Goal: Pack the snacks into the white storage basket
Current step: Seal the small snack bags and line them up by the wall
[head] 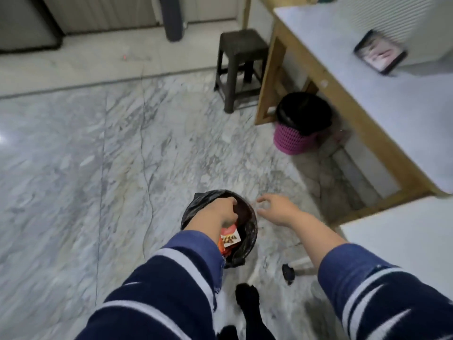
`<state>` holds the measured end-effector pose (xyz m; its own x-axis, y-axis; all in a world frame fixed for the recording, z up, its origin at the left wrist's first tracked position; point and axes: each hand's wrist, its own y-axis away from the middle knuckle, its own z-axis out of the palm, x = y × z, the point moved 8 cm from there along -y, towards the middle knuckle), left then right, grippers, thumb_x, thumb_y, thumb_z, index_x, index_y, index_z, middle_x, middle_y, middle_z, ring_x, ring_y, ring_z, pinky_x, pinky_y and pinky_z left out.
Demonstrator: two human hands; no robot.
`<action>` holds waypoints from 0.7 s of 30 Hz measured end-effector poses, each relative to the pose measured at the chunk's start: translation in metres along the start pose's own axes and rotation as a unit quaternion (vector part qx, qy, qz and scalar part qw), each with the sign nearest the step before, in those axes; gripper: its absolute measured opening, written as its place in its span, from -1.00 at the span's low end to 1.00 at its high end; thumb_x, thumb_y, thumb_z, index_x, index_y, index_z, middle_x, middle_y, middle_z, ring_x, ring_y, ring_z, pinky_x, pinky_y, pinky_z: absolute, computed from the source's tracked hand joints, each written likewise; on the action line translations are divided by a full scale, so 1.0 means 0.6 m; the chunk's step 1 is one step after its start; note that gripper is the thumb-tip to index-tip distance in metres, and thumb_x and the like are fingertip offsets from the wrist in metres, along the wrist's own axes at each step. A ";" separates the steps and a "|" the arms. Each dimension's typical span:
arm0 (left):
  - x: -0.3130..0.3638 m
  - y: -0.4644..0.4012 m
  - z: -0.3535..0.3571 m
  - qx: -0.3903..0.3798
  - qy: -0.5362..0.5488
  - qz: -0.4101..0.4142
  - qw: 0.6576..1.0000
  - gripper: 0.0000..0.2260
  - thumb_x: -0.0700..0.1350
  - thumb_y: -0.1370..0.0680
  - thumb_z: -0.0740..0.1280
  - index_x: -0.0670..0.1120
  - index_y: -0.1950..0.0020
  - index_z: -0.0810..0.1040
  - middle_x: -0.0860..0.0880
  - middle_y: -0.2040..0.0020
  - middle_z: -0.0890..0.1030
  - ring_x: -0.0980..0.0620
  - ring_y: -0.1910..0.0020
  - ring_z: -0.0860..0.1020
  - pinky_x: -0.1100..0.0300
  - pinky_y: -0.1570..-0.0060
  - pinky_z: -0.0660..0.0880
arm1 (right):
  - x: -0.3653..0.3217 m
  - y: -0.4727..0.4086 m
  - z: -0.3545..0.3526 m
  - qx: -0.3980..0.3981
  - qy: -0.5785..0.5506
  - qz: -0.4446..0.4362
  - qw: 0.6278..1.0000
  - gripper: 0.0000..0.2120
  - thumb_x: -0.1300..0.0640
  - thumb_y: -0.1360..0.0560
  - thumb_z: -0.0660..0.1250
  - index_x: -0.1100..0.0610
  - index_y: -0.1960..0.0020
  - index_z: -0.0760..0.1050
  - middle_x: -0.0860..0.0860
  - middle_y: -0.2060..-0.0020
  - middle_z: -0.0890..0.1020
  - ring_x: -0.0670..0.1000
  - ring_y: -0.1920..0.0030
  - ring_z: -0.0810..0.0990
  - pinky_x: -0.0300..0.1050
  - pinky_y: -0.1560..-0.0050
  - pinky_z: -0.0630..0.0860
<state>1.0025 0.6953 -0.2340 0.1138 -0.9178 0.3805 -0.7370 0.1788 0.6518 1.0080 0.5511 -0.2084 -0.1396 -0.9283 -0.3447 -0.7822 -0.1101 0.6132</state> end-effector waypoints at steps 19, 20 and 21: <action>0.636 0.320 0.162 -0.025 -0.313 0.298 0.901 -0.55 0.00 -0.61 0.20 0.00 -0.50 0.25 -0.03 -0.47 0.34 -0.06 -0.43 0.33 0.05 -0.42 0.26 | 0.426 0.616 -0.127 0.235 -0.187 0.238 0.924 -0.60 0.02 -0.57 0.21 0.02 -0.40 0.37 0.04 -0.38 0.42 0.04 -0.39 0.37 -0.09 -0.35 0.33; 0.670 0.335 0.188 -0.029 -0.319 0.313 0.894 -0.56 0.00 -0.61 0.21 0.00 -0.49 0.26 -0.03 -0.46 0.36 -0.06 -0.42 0.34 0.06 -0.41 0.27 | 0.457 0.647 -0.125 0.244 -0.199 0.255 0.914 -0.60 0.02 -0.57 0.21 0.02 -0.40 0.37 0.04 -0.38 0.43 0.05 -0.39 0.38 -0.09 -0.34 0.34; 0.703 0.350 0.216 -0.033 -0.325 0.328 0.886 -0.56 -0.01 -0.61 0.21 0.01 -0.49 0.27 -0.02 -0.45 0.37 -0.05 -0.41 0.35 0.06 -0.41 0.27 | 0.487 0.678 -0.121 0.253 -0.207 0.270 0.906 -0.60 0.02 -0.57 0.21 0.01 -0.40 0.37 0.05 -0.37 0.43 0.05 -0.37 0.40 -0.09 -0.34 0.35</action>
<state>0.8097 0.3000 -0.0218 -0.7486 -0.6151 0.2474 -0.4592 0.7502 0.4758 0.6931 0.2092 -0.0083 -0.7185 -0.5742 -0.3924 -0.6955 0.5942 0.4040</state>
